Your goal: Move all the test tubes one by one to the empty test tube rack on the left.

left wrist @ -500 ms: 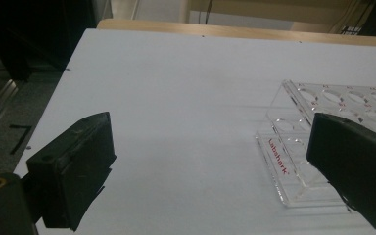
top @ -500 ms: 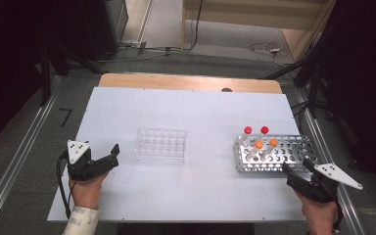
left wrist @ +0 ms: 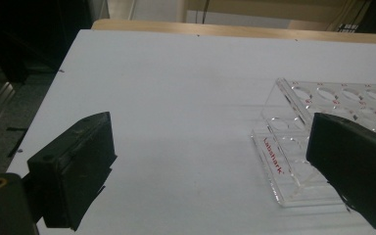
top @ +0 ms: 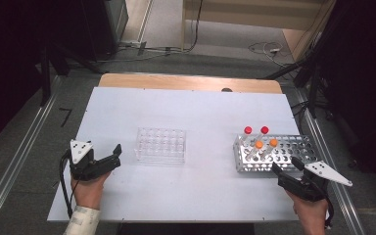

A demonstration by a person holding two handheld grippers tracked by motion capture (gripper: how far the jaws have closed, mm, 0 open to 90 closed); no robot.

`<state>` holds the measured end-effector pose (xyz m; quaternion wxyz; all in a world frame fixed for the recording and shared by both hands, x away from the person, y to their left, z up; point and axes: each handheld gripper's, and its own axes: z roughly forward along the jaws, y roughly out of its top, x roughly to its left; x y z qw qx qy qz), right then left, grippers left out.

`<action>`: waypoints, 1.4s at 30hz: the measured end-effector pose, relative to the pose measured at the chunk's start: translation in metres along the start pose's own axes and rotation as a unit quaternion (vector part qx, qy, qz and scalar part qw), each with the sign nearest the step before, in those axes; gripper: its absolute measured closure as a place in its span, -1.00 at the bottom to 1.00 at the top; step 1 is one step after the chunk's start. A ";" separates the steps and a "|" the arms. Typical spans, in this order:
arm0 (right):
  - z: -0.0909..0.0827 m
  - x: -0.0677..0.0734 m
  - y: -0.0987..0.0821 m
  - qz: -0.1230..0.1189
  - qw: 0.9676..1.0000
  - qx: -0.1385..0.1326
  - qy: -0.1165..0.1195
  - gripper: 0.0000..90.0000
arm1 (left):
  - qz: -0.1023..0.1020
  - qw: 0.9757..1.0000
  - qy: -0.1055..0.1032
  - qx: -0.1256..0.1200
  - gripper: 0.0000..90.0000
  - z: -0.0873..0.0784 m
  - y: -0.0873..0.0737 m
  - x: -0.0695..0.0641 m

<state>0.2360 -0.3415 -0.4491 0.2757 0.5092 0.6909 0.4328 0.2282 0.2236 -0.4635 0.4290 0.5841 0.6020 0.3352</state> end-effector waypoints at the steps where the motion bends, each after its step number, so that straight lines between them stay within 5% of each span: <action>1: 0.000 0.000 0.000 -0.001 1.000 -0.001 0.000 -0.49 | 0.000 1.000 0.000 -0.001 -0.90 0.000 0.000 0.000; 22: 0.007 0.014 0.002 -0.020 1.000 -0.003 0.021 -0.36 | 0.004 1.000 -0.001 -0.005 -0.90 0.000 0.000 -0.003; 35: 0.024 0.025 0.003 -0.025 0.999 -0.017 0.016 0.33 | 0.006 1.000 0.001 -0.002 -0.89 0.001 0.000 -0.004; 42: 0.030 0.029 0.002 -0.034 0.999 -0.006 0.017 0.45 | 0.003 1.000 0.001 -0.002 -0.89 0.001 0.000 -0.003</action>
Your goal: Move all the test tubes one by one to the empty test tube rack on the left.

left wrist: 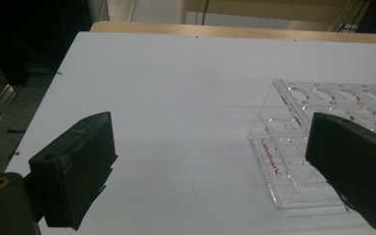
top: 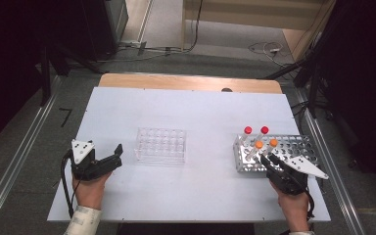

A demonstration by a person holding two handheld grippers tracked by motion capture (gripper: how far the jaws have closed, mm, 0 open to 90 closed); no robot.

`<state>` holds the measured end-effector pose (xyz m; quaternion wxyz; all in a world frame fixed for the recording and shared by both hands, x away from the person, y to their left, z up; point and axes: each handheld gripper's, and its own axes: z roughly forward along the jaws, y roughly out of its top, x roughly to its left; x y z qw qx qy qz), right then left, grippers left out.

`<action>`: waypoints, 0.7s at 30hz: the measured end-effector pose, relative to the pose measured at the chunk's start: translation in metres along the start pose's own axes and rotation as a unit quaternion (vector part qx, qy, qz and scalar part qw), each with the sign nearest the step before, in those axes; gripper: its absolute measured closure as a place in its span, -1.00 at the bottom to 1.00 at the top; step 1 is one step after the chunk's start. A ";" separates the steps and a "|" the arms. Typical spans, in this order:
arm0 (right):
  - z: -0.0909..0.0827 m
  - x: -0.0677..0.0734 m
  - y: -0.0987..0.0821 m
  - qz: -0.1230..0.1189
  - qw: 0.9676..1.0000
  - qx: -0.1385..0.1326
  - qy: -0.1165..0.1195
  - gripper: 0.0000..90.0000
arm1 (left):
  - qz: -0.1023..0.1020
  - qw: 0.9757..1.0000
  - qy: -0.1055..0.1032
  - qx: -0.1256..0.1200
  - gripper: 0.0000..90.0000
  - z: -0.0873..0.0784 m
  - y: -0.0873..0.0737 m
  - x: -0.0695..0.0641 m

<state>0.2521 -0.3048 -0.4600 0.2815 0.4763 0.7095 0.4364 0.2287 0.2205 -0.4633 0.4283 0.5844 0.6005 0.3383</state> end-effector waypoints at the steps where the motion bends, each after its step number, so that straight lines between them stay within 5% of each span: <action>1: 0.000 0.000 0.000 0.000 1.000 0.000 0.000 0.45 | 0.000 1.000 0.000 0.000 -0.89 0.000 0.000 0.000; 12: 0.004 0.002 0.000 -0.002 1.000 0.002 -0.006 0.61 | 0.001 1.000 -0.001 0.000 -0.88 0.000 0.000 -0.001; 21: -0.023 0.001 0.023 0.011 0.999 -0.044 -0.004 0.61 | -0.002 1.000 0.000 0.002 -0.88 0.001 0.001 0.000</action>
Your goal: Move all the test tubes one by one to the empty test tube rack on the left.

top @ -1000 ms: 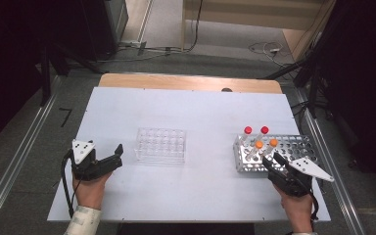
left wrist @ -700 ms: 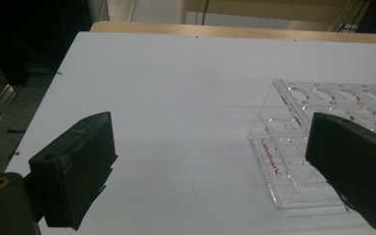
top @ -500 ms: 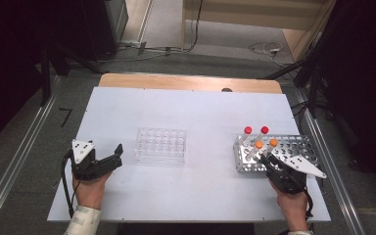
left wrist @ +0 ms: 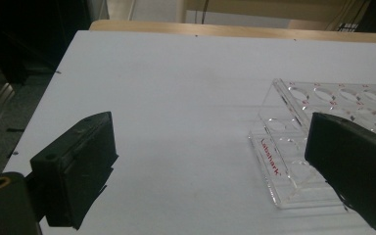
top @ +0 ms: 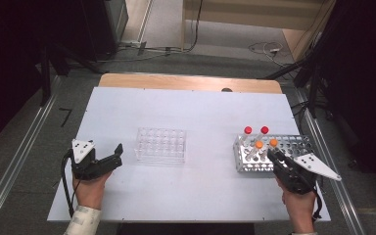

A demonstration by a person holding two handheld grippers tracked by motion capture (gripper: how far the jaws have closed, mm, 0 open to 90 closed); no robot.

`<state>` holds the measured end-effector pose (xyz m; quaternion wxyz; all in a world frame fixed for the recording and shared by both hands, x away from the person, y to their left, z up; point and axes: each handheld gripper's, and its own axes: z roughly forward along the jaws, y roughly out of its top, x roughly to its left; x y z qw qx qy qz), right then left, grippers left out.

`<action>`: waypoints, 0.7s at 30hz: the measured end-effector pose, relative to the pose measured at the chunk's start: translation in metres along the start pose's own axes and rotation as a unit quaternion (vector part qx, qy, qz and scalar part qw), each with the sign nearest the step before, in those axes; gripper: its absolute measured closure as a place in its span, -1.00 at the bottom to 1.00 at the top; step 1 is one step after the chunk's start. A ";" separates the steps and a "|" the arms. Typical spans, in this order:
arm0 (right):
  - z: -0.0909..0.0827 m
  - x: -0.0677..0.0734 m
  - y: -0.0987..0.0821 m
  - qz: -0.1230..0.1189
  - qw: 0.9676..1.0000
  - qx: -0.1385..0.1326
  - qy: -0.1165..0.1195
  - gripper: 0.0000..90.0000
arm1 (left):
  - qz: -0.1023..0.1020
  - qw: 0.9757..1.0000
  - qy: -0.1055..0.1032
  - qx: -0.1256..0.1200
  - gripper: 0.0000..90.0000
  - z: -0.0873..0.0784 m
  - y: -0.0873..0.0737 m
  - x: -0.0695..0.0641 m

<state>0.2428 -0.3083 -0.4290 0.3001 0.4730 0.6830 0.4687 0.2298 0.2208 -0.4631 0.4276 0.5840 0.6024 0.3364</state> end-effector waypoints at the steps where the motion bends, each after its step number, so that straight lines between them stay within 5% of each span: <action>1: -0.008 -0.001 0.005 0.002 1.000 -0.009 -0.001 0.61 | 0.000 1.000 0.000 0.000 -0.88 0.000 0.000 0.000; 10: -0.021 0.002 0.012 0.004 1.000 -0.007 0.013 0.62 | 0.000 1.000 -0.003 -0.004 -0.88 -0.002 0.002 -0.003; 21: -0.022 0.023 0.015 -0.004 0.998 0.005 0.063 0.62 | 0.002 1.000 -0.011 -0.001 -0.87 0.000 0.002 -0.009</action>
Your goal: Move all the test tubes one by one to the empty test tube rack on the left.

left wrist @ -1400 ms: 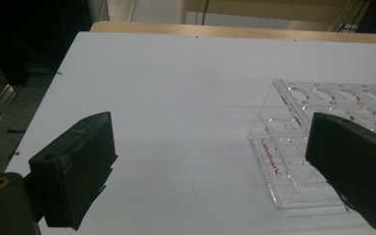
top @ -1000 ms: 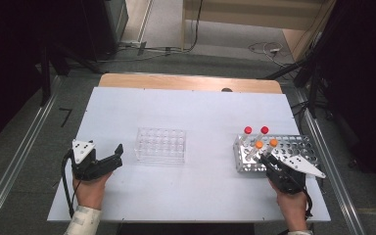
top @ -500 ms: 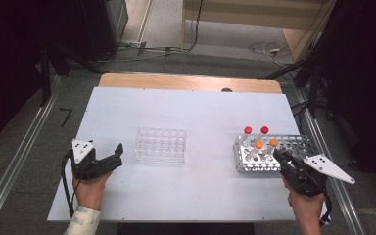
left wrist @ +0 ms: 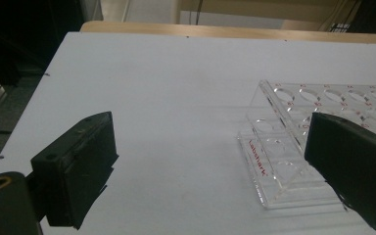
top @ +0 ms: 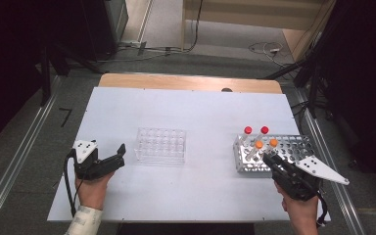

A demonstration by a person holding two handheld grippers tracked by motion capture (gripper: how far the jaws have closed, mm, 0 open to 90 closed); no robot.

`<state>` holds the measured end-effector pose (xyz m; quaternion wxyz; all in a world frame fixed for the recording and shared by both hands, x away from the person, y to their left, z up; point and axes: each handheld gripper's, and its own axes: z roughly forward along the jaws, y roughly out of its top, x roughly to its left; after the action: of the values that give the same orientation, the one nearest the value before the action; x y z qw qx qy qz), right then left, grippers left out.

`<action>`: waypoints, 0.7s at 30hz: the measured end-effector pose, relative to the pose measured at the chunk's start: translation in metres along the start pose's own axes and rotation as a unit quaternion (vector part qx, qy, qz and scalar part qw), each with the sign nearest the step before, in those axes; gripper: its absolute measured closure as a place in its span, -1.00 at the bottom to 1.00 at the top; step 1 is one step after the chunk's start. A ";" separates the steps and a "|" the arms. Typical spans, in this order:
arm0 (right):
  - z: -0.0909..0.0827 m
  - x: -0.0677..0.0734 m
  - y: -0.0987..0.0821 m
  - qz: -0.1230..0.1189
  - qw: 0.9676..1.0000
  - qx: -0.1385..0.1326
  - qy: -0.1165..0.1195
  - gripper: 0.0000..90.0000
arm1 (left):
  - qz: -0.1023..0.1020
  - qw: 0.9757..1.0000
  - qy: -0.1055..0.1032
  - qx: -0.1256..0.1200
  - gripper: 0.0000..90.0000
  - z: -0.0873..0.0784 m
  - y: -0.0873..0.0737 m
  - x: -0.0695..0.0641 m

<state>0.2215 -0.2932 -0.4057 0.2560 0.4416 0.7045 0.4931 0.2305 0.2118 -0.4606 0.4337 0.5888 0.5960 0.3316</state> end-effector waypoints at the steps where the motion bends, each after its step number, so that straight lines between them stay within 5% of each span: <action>1: 0.003 0.007 0.000 -0.008 1.000 0.001 0.010 0.62 | 0.001 1.000 -0.002 0.000 -0.87 0.000 0.000 -0.001; 10: 0.027 0.033 -0.005 -0.028 0.998 0.025 0.051 0.62 | 0.003 1.000 -0.025 -0.003 -0.85 0.004 0.010 -0.019; 21: 0.058 0.056 -0.004 -0.056 0.994 0.046 0.078 0.62 | 0.008 0.996 -0.087 -0.001 -0.81 0.012 0.020 -0.051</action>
<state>0.2395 -0.2179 -0.4274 0.2068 0.3728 0.7678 0.4783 0.2461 0.1620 -0.4408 0.4817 0.6196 0.5511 0.2833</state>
